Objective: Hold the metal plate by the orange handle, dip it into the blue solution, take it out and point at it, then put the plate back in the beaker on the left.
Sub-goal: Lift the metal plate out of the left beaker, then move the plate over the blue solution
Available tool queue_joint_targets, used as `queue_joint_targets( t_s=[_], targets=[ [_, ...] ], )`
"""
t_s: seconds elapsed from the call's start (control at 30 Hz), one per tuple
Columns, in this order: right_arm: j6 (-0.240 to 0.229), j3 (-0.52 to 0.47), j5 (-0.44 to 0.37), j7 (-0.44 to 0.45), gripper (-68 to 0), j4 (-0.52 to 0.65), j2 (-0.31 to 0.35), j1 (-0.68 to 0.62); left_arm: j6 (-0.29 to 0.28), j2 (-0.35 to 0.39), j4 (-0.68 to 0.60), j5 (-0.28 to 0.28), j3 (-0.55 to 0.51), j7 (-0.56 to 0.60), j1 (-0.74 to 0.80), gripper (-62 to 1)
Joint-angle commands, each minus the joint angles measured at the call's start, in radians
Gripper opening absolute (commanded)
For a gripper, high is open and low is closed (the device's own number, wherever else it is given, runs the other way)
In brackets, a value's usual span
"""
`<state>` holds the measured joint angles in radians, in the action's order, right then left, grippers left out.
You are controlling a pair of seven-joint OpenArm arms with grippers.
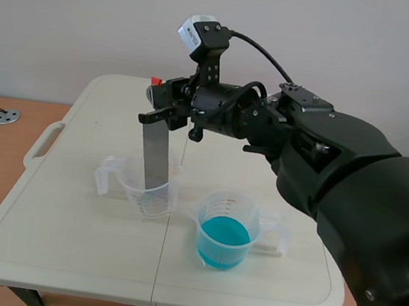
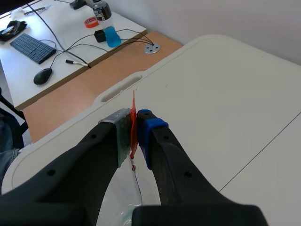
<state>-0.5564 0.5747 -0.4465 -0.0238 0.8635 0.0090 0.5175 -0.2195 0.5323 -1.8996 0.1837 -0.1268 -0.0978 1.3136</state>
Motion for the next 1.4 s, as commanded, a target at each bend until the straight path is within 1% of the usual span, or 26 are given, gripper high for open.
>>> queue_joint_targets(
  t_s=[0.0, 0.33, 0.67, 0.73, 0.83, 1.03, 1.37],
  targets=[
    [-0.017, 0.003, -0.009, 0.021, -66.0, 0.044, 0.008, 0.006, -0.003, 0.000, -0.011, 0.006, 0.001, 0.010, 0.003, -57.8],
    [-0.021, 0.002, 0.000, 0.022, -66.0, 0.206, 0.055, -0.076, -0.003, 0.000, -0.011, 0.006, 0.001, 0.010, 0.003, -57.8],
    [-0.020, 0.002, 0.062, 0.016, -66.0, 0.386, 0.085, -0.156, -0.003, 0.000, -0.011, 0.006, 0.001, 0.002, 0.003, -57.8],
    [-0.019, 0.001, 0.065, 0.002, -66.0, 0.423, 0.089, -0.171, -0.003, 0.000, -0.011, 0.005, 0.001, -0.002, 0.003, -57.8],
    [-0.013, -0.004, 0.093, -0.020, -66.0, 0.478, 0.092, -0.192, -0.003, 0.001, -0.011, 0.005, 0.001, -0.038, 0.003, -57.8],
    [-0.012, -0.023, 0.125, -0.052, -66.0, 0.589, 0.092, -0.230, -0.003, 0.000, -0.011, 0.010, 0.001, -0.034, 0.003, -57.8],
    [-0.009, -0.077, 0.130, -0.113, -66.0, 0.751, 0.092, -0.268, -0.003, 0.000, -0.011, 0.013, 0.001, -0.034, 0.003, -57.8]
  ],
)
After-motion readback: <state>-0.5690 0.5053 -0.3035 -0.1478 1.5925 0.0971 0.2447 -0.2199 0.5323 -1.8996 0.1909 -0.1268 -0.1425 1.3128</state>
